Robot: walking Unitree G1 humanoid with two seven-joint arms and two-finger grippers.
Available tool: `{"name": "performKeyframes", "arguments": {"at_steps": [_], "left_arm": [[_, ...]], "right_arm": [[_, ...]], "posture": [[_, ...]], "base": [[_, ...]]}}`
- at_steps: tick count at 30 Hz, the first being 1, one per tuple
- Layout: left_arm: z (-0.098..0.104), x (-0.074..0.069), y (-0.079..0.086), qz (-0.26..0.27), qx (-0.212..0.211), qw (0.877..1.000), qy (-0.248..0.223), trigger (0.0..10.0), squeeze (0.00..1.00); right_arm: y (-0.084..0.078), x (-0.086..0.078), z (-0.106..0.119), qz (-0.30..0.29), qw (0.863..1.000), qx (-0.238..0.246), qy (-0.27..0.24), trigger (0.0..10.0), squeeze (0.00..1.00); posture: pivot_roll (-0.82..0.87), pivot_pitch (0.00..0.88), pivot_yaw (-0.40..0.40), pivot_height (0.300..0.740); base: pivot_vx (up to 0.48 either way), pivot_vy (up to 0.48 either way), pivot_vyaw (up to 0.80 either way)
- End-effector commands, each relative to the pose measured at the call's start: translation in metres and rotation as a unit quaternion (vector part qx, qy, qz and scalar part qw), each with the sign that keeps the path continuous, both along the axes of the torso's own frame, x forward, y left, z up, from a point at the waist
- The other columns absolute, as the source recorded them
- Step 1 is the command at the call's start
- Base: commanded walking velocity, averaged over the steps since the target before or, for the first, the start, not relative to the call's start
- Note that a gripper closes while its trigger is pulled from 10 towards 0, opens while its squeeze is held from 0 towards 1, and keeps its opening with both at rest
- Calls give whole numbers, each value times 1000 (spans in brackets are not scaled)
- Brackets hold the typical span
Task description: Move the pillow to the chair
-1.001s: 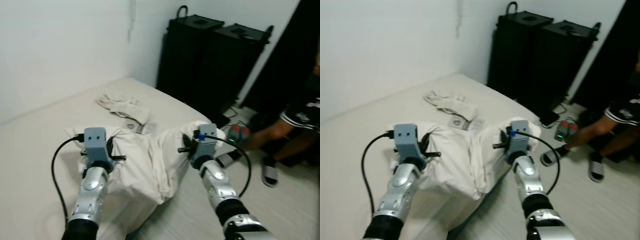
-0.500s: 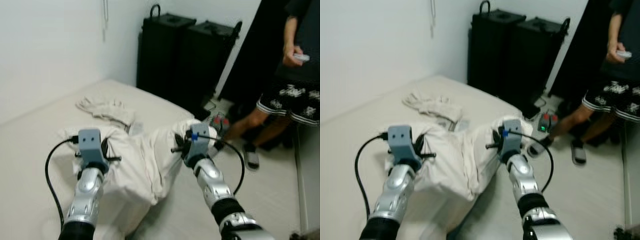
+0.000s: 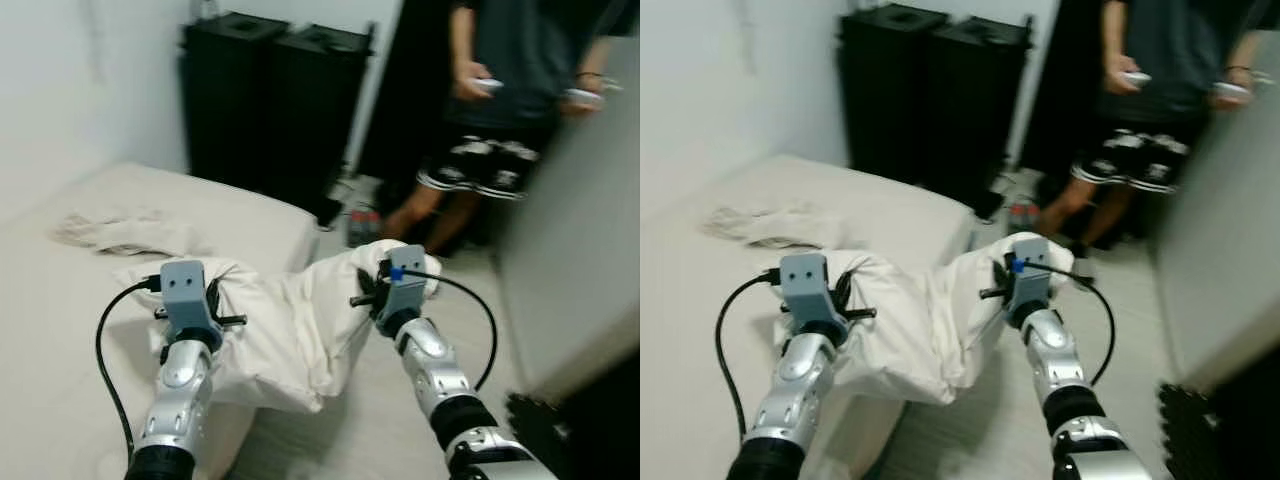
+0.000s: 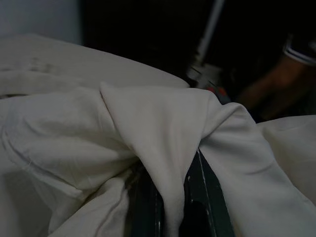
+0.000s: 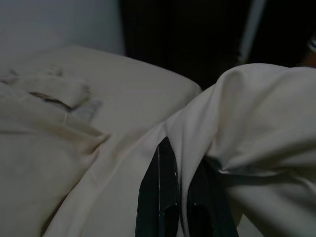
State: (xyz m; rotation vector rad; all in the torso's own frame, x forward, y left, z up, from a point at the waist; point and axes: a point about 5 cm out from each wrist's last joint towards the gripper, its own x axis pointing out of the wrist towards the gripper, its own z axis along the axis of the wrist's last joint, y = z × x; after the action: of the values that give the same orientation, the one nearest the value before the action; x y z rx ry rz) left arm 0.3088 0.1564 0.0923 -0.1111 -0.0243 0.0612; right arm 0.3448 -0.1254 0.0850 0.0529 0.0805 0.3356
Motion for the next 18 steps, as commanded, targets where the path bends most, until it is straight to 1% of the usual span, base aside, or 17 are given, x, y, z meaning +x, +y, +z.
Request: {"name": "performKeyframes", "arguments": {"at_steps": [1, 2, 3, 4, 5, 6, 8, 11, 12, 14, 17, 18], "left_arm": [[5, 0, -11, -18, 10, 1000, -15, 10000, 0], [5, 0, -11, -18, 10, 1000, -15, 10000, 0], [-1, -1, -12, -25, 24, 999, 0, 10000, 0], [-1, -1, -12, -25, 24, 999, 0, 10000, 0], [-7, 0, -10, -26, 37, 999, 17, 10000, 0], [-8, 0, -10, -25, 40, 999, 21, 10000, 0], [-10, 1, -7, -18, 31, 999, 32, 10000, 0], [-13, 2, -4, -20, 39, 998, 44, 10000, 0], [-17, 2, -3, -23, 66, 996, 54, 10000, 0], [-18, 1, -2, -23, 72, 996, 54, 10000, 0], [-19, 0, -2, -22, 72, 996, 56, 10000, 0], [-21, 0, -2, -19, 62, 996, 62, 10000, 0]], "right_arm": [[2, 4, 10, 18, 1000, -7, -20, 10000, 0], [2, 4, 10, 18, 1000, -7, -20, 10000, 0], [2, 4, 10, 18, 1000, -6, -18, 10000, 0], [2, 4, 10, 18, 1000, -6, -18, 10000, 0], [2, 4, 8, 13, 1000, -5, -11, 10000, 0], [1, 4, 7, 11, 1000, -5, -9, 10000, 0], [1, 4, 5, 7, 1000, -3, -4, 10000, 0], [1, 3, 1, 3, 1000, -2, 3, 10000, 0], [0, 1, -2, 1, 1000, -3, 7, 10000, 0], [-1, 0, -4, 0, 1000, -3, 9, 10000, 0], [-1, -1, -5, 0, 1000, -4, 11, 10000, 0], [-2, -2, -7, -2, 1000, -5, 13, 10000, 0]], "posture": [[-16, 34, -109, 740], [-16, 34, -109, 740], [-13, 34, -111, 740], [-13, 34, -111, 740], [-13, 34, -111, 740], [-11, 30, -109, 740], [-10, 28, -105, 740], [-9, 25, -102, 740], [-8, 23, -98, 740], [-6, 21, -95, 740], [-6, 20, -92, 740], [-6, 17, -85, 740]], "base": [[0, 0, -800], [0, 0, -800], [0, 0, -800], [0, 0, -800], [0, 0, -800], [0, 0, -800], [0, 0, -800], [0, 0, -800], [0, 0, -800], [0, 0, -800], [0, 0, -800], [0, 0, -800]]}}
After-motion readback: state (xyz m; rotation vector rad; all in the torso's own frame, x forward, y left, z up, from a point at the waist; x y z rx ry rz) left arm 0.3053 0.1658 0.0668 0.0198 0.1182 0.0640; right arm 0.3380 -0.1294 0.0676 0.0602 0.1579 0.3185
